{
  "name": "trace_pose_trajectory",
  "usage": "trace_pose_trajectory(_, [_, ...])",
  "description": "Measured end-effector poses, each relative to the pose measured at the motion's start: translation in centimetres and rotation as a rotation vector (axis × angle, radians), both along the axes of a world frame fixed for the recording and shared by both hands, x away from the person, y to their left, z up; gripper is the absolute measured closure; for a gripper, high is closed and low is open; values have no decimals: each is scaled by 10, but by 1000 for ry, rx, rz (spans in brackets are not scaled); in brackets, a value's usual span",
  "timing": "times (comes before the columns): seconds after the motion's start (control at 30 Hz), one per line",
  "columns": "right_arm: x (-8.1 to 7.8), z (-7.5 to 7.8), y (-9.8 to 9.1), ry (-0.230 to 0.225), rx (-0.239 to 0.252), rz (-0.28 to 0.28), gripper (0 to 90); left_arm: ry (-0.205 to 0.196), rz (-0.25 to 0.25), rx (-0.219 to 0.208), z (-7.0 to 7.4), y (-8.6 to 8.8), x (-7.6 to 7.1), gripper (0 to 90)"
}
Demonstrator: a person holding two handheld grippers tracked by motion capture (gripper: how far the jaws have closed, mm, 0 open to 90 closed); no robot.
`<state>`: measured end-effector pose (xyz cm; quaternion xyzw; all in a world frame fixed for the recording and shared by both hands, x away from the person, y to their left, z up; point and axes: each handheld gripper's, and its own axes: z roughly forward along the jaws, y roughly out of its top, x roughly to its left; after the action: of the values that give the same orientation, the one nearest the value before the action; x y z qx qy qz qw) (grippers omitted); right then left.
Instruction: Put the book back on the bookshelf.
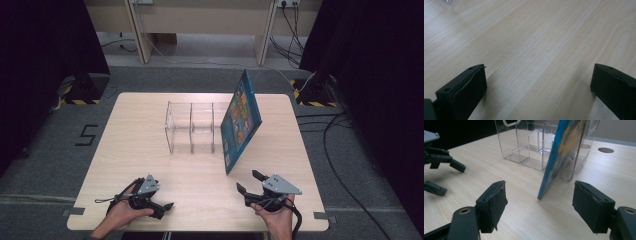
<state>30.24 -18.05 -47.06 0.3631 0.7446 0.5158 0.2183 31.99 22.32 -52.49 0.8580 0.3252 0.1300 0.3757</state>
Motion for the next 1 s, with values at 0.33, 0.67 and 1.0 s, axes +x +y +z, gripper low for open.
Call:
trace_pose_trajectory(0.33, [-6, -5, -6, 48, 4, 9, 213, 0, -1, 2, 0, 0, 0, 0])
trace_pose_trajectory(0.67, [-15, -9, -11, 82, -27, 42, 181, 1, -3, 3, 0, 0, 0, 0])
trace_pose_trajectory(1.0, [-26, -12, -16, 116, -44, 65, 176, -1, -4, 4, 0, 0, 0, 0])
